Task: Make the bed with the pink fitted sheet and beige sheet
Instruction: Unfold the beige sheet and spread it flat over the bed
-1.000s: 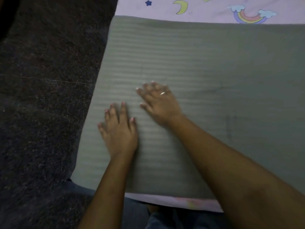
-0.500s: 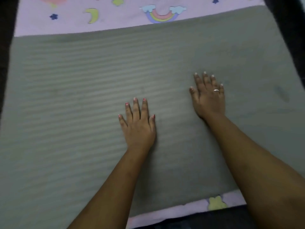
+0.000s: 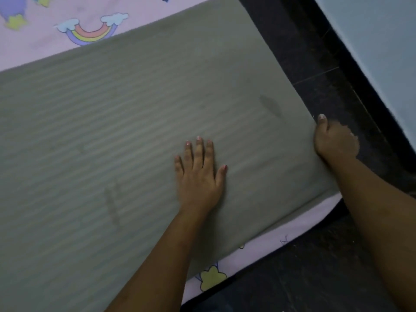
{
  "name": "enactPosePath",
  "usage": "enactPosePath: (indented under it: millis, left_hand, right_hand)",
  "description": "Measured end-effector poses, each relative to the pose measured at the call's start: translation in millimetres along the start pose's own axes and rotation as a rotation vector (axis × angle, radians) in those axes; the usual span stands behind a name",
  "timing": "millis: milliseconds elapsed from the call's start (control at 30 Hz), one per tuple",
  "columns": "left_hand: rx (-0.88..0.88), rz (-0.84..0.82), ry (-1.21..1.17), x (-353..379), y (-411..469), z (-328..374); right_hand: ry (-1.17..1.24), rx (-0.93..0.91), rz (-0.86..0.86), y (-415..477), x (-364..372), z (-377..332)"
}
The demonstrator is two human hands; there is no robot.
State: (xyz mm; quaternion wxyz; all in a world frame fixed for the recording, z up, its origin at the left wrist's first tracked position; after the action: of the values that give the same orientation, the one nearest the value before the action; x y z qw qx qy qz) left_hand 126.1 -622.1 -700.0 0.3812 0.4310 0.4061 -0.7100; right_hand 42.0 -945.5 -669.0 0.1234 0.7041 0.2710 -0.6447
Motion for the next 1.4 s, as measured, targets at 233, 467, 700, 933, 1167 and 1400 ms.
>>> enactPosePath:
  millis: [233, 467, 700, 933, 1167, 1400]
  left_hand:
    - [-0.228, 0.294, -0.971, -73.4, 0.2, -68.1]
    - [-0.591, 0.367, -0.62, -89.4, -77.8, -228.3]
    - [-0.444, 0.13, -0.362, -67.0, -88.3, -192.6]
    - [-0.282, -0.117, -0.152, -45.0, -75.4, -144.9]
    - [-0.212, -0.165, -0.119, -45.5, -35.2, -128.6]
    - [-0.32, -0.139, -0.088, -51.4, 56.9, -120.4]
  right_hand:
    - [0.053, -0.67, 0.084, -140.6, 54.3, -189.2]
    - [0.07, -1.249, -0.275, -359.7, 126.3, -310.4]
    - [-0.105, -0.861, -0.131, -216.5, 101.8, -207.2]
    - [-0.17, -0.344, -0.028, -106.4, 29.9, -42.1]
    - [-0.04, -0.322, 0.064, -96.3, 31.1, -122.6]
    - [-0.113, -1.148, -0.238, -156.3, 101.6, -323.7]
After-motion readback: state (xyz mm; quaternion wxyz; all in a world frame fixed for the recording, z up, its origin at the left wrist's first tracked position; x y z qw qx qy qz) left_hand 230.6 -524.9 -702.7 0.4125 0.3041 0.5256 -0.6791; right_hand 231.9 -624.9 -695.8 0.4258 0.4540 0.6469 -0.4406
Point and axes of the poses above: each hand's wrist, its own y-axis towards the middle knuckle, its own x-axis out of the palm, z = x × y, the point moved 6 cm from there along y, towards the middle knuckle, and after that the axes turned 8 degrees about -x, right-handed, at the moved point
